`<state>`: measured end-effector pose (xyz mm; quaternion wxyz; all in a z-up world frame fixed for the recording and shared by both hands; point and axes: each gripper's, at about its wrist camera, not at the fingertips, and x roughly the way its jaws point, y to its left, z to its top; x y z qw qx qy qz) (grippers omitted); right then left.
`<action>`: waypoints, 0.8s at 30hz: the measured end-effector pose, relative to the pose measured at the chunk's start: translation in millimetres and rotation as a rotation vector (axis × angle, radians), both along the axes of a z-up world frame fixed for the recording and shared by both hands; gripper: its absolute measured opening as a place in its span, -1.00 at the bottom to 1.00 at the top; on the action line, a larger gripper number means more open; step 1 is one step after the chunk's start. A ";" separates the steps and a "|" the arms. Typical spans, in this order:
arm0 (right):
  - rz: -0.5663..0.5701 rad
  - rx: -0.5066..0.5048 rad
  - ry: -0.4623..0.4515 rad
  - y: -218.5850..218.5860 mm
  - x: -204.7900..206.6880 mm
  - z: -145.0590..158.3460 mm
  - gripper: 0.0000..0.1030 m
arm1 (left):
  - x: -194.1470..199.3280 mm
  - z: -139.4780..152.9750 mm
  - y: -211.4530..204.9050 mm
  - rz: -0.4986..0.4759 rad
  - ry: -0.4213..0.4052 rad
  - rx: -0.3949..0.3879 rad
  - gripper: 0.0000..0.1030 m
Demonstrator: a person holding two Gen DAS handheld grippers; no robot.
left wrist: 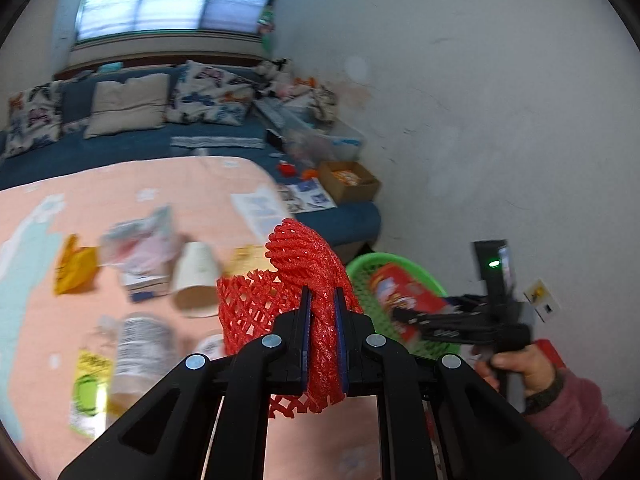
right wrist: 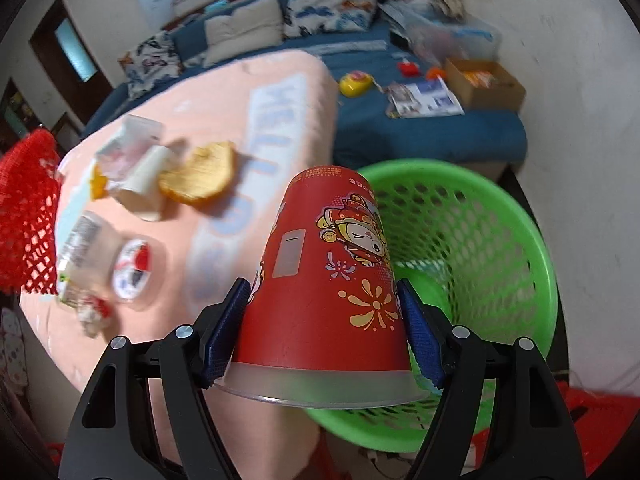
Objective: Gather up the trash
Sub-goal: 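Carry the red cup and red net to the green basket and release both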
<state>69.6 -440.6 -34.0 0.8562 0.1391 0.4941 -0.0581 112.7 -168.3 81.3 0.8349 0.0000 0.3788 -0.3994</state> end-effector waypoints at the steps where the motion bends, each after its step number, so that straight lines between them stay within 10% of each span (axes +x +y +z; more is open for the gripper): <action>1: -0.008 0.002 0.012 -3.7 -1.2 -6.2 0.43 | -0.5 -3.2 -10.1 -0.014 0.004 0.001 -0.80; 24: -0.088 -0.110 -0.033 -58.6 -60.4 -6.9 0.58 | -3.3 -79.1 -156.0 -0.180 0.168 -0.003 -0.67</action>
